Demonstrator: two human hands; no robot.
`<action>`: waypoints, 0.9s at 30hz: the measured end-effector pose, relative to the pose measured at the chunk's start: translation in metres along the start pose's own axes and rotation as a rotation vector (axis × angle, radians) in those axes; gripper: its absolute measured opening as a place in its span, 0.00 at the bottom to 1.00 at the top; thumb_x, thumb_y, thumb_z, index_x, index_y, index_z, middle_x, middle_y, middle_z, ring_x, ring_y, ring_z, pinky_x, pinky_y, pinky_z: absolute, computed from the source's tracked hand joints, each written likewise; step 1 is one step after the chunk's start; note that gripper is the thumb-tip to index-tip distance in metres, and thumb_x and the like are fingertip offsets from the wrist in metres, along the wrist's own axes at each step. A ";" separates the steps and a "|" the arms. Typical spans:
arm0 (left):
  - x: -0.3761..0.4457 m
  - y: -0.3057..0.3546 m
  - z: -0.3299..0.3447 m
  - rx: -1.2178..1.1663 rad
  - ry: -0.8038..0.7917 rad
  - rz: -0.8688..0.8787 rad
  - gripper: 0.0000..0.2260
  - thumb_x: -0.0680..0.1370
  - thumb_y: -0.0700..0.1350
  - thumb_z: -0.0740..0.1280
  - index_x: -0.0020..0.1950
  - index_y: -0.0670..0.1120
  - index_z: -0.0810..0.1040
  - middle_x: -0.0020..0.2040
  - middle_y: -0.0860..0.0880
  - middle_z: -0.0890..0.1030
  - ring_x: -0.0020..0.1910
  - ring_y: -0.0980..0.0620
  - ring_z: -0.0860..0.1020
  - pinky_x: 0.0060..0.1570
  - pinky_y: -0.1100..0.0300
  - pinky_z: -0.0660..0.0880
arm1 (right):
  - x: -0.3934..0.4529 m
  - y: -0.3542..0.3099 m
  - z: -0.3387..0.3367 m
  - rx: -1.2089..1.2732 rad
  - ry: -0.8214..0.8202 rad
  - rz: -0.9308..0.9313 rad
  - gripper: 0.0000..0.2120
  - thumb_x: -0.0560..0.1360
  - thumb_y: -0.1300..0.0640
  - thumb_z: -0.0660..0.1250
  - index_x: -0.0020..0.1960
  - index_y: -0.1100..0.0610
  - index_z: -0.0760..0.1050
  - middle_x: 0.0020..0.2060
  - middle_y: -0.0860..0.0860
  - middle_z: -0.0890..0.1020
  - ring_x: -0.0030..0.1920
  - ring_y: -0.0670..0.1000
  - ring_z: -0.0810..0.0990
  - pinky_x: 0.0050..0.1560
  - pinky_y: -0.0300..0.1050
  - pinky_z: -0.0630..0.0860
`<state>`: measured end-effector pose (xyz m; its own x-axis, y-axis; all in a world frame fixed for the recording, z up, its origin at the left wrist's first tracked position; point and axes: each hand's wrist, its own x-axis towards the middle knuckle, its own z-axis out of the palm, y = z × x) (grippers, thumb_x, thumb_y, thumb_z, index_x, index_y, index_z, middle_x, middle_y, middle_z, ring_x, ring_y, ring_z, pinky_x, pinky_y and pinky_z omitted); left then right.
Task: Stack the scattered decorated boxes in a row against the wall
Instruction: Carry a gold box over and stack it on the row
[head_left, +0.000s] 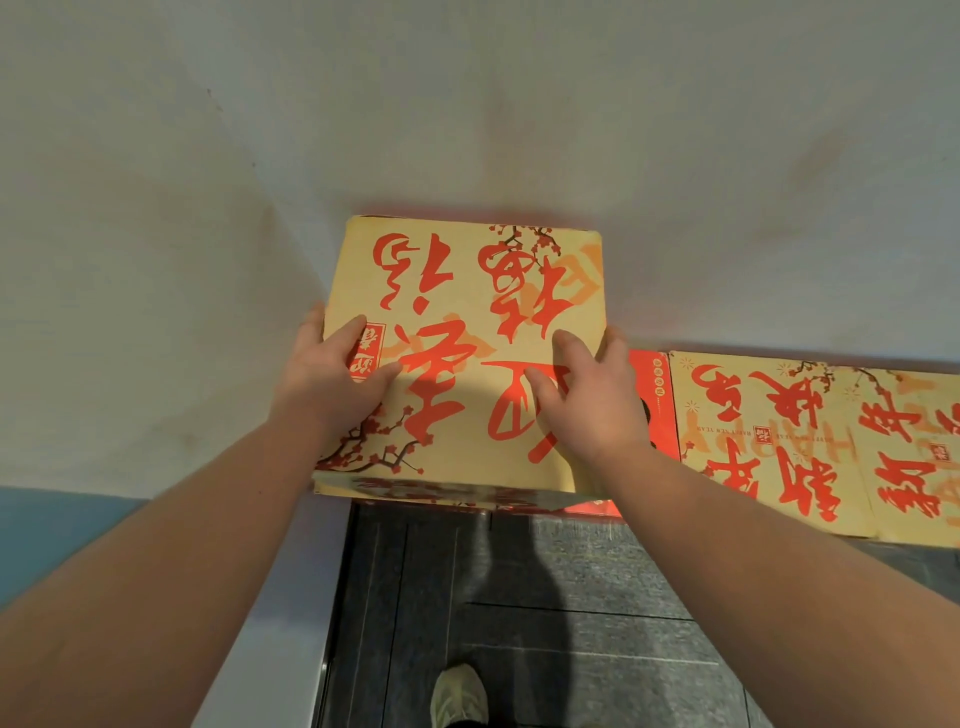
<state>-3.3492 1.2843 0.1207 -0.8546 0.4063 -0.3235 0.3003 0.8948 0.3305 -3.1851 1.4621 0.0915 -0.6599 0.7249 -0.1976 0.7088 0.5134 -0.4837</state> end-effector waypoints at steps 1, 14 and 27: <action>0.000 -0.002 0.000 0.004 0.003 -0.001 0.33 0.75 0.63 0.63 0.77 0.55 0.58 0.78 0.51 0.48 0.76 0.45 0.55 0.69 0.45 0.63 | -0.001 -0.001 0.001 -0.004 0.001 -0.005 0.24 0.76 0.36 0.58 0.70 0.43 0.63 0.72 0.50 0.58 0.68 0.57 0.67 0.54 0.55 0.80; 0.004 -0.023 -0.009 0.022 0.014 -0.049 0.37 0.72 0.67 0.63 0.77 0.56 0.56 0.78 0.52 0.47 0.76 0.46 0.54 0.68 0.45 0.64 | -0.007 -0.025 0.015 0.038 -0.009 -0.021 0.25 0.76 0.36 0.59 0.70 0.44 0.63 0.71 0.49 0.60 0.68 0.55 0.67 0.57 0.53 0.78; 0.007 -0.039 -0.011 0.061 0.046 -0.038 0.37 0.72 0.68 0.61 0.77 0.55 0.55 0.78 0.51 0.47 0.76 0.45 0.55 0.67 0.45 0.65 | -0.008 -0.042 0.025 0.041 -0.017 -0.014 0.25 0.76 0.36 0.58 0.70 0.43 0.63 0.71 0.50 0.59 0.69 0.55 0.64 0.58 0.53 0.77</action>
<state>-3.3715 1.2506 0.1154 -0.8840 0.3643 -0.2931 0.2914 0.9194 0.2640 -3.2161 1.4233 0.0921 -0.6737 0.7100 -0.2048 0.6892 0.5036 -0.5210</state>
